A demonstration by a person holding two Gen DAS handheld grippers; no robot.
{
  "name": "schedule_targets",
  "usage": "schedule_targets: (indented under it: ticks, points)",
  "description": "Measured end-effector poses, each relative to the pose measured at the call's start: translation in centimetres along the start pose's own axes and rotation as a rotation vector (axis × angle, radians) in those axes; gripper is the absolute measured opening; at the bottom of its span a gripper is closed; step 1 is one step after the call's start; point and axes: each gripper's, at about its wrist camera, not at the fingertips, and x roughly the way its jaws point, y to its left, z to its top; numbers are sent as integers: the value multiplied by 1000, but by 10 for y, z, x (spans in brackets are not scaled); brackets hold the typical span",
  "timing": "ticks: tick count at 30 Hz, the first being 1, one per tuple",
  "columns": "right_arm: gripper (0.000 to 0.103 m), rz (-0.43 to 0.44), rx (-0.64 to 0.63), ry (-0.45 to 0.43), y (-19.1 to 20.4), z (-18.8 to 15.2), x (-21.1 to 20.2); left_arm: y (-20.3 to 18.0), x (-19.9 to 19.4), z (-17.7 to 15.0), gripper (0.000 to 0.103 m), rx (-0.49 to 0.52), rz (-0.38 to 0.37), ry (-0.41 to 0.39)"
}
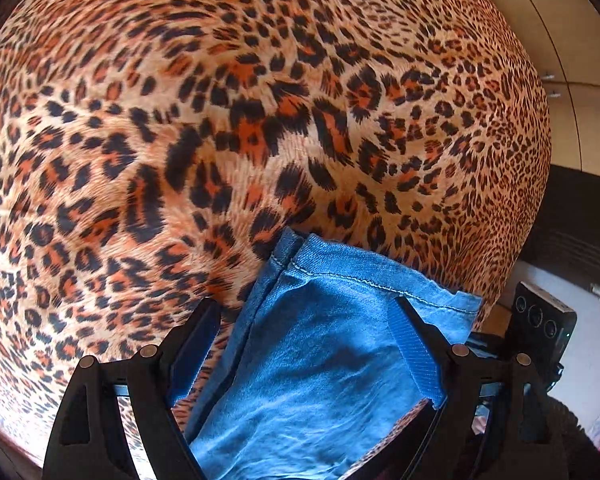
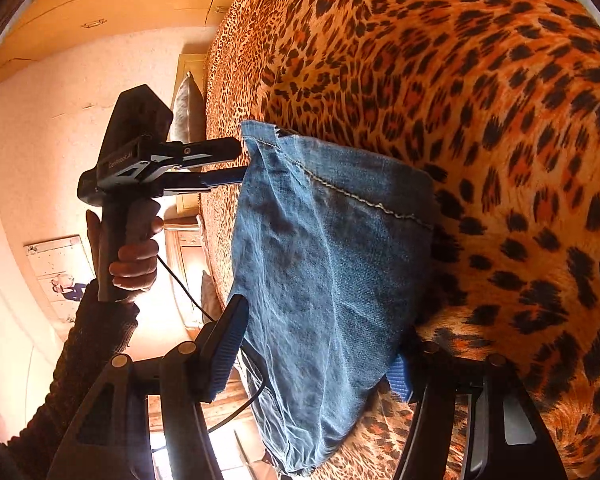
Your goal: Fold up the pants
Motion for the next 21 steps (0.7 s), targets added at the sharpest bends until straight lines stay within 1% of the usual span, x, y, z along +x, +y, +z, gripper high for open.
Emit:
schedule_targets:
  ticks: [1, 3, 6, 9, 10, 12, 16, 17, 19, 20, 21]
  points:
    - [63, 0, 0, -4, 1, -1, 2, -2, 3, 4, 93, 20, 0, 11]
    - [63, -1, -1, -11, 3, -4, 6, -5, 5, 10, 99, 62, -10, 17]
    - [63, -4, -3, -22, 3, -7, 6, -10, 6, 16, 102, 101, -23, 24]
    - [63, -4, 1, -33, 2, -9, 7, -15, 8, 17, 102, 145, -2, 38]
    - [63, -3, 2, -35, 1, -9, 6, -15, 8, 17, 102, 158, -6, 42]
    - [63, -1, 4, -37, 0, -10, 6, -15, 7, 16, 102, 160, -43, 50]
    - [63, 4, 10, -40, -3, -10, 2, -20, 7, 13, 102, 162, -55, 40]
    - [63, 6, 13, -40, -3, -11, 0, -21, 7, 11, 102, 162, -70, 41]
    - [63, 10, 18, -40, -4, -10, -1, -22, 7, 6, 102, 157, -155, 63]
    - [63, 12, 19, -40, -4, -10, -3, -26, 11, 3, 102, 168, -165, 67]
    - [63, 14, 20, -40, -6, -10, -4, -30, 16, 1, 102, 185, -137, 65]
